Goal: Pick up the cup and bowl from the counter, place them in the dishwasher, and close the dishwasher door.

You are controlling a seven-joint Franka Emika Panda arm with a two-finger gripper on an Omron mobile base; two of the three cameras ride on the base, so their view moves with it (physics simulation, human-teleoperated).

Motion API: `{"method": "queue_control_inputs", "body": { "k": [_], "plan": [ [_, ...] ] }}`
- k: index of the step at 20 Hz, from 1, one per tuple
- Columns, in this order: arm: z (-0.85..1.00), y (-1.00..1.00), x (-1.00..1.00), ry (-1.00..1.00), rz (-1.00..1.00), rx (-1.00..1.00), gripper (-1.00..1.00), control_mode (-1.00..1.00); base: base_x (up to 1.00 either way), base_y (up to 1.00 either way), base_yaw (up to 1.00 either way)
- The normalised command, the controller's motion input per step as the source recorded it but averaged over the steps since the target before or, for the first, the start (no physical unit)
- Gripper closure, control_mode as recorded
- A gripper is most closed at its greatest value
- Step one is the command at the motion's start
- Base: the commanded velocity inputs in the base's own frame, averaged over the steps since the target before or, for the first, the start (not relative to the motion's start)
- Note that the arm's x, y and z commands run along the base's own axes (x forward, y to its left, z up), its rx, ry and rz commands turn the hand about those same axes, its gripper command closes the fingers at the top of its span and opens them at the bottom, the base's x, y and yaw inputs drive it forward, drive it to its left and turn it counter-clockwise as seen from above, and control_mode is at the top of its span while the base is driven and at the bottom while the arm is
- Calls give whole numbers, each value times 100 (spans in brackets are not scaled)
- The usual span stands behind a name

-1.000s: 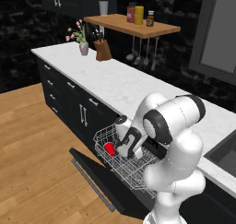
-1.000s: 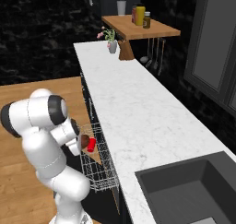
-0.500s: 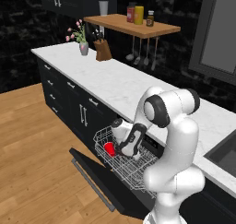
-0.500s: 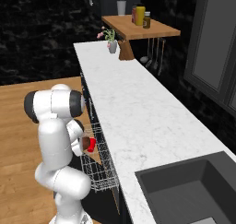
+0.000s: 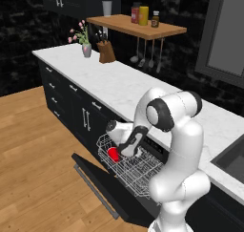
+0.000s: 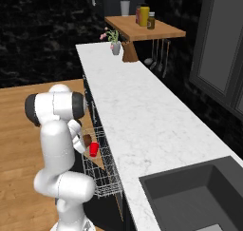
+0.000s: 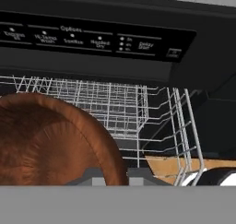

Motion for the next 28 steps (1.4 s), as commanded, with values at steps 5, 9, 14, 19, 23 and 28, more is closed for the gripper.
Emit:
{"method": "queue_control_inputs", "body": {
  "k": [5, 9, 14, 19, 23, 28],
  "plan": [
    [-22, 32, -3, -11, -5, -13, 100, -100, 0, 0, 0],
    [-35, 16, -17, -11, -5, -4, 100, -100, 0, 0, 0],
    [-45, 0, -27, -14, -8, 3, 100, -100, 0, 0, 0],
    [-38, 0, -25, -7, -7, 8, 100, -100, 0, 0, 0],
    [-27, 0, -3, -4, -9, 6, 100, -100, 0, 0, 0],
    [-29, 0, 1, -4, -8, 0, 100, -100, 0, 0, 0]
  ]
}}
